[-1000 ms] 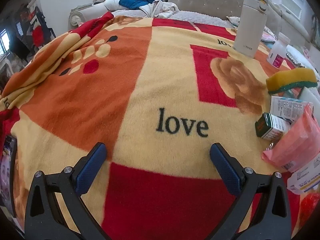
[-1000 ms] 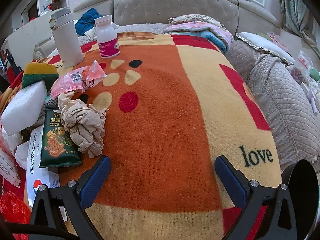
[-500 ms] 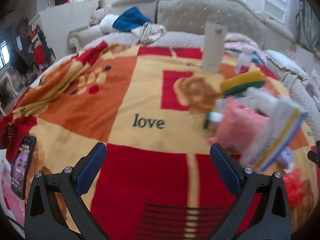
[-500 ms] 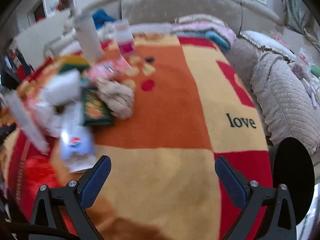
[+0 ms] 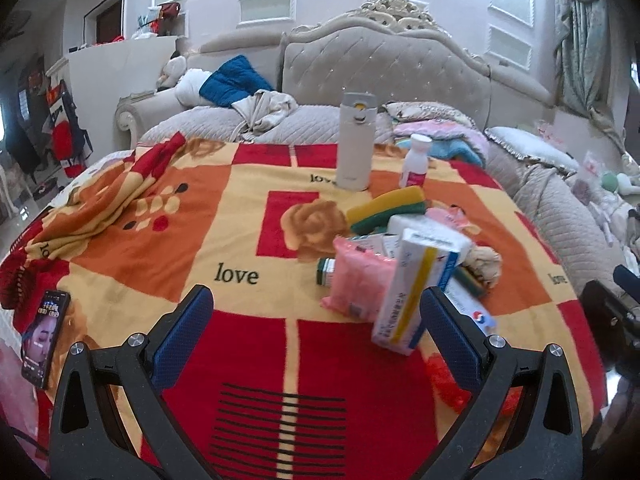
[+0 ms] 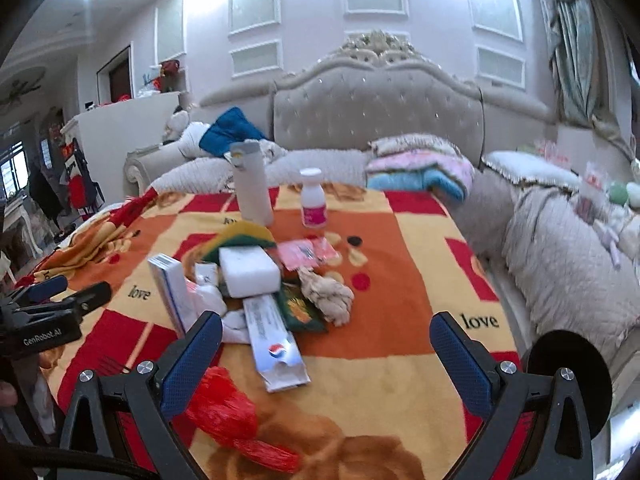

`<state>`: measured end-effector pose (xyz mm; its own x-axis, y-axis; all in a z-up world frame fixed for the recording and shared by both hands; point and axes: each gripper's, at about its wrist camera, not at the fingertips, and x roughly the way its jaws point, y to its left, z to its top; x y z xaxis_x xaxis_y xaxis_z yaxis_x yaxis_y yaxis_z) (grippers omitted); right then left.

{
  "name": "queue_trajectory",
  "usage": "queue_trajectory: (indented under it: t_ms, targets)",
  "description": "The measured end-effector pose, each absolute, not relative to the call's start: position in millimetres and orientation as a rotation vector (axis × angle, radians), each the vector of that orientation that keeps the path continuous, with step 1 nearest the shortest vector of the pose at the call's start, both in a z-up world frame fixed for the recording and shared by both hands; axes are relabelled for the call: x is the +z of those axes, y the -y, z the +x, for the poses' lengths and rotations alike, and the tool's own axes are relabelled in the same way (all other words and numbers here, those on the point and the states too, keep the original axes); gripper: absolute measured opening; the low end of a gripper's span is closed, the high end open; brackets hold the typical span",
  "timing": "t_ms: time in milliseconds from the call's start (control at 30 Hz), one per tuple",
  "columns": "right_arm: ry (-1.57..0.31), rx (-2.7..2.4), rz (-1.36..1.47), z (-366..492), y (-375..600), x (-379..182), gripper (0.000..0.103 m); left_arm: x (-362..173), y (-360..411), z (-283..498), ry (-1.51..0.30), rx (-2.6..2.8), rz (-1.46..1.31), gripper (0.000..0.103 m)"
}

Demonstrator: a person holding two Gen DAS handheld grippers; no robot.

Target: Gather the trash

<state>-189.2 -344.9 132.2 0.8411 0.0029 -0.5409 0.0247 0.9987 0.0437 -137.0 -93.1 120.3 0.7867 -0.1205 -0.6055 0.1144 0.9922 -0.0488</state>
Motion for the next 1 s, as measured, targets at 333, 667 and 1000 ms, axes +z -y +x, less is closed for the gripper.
queue_trajectory:
  t_ms: [333,667,1000]
  targets:
    - [-0.502,-0.010,0.034,-196.3,333.2,138.9,0.103,123.3,103.4,-141.0,-0.645,-0.132,-0.008,0.103]
    - [-0.517,-0.015,0.050,-193.7,336.1,136.9,0.103,124.1,106.1,-140.7,-0.647,-0.131,-0.005,0.103]
    - [-0.529,-0.018,0.041,-191.4,336.6,133.6,0.103,119.3,107.3,-137.5,-0.659,-0.128,-0.005,0.103]
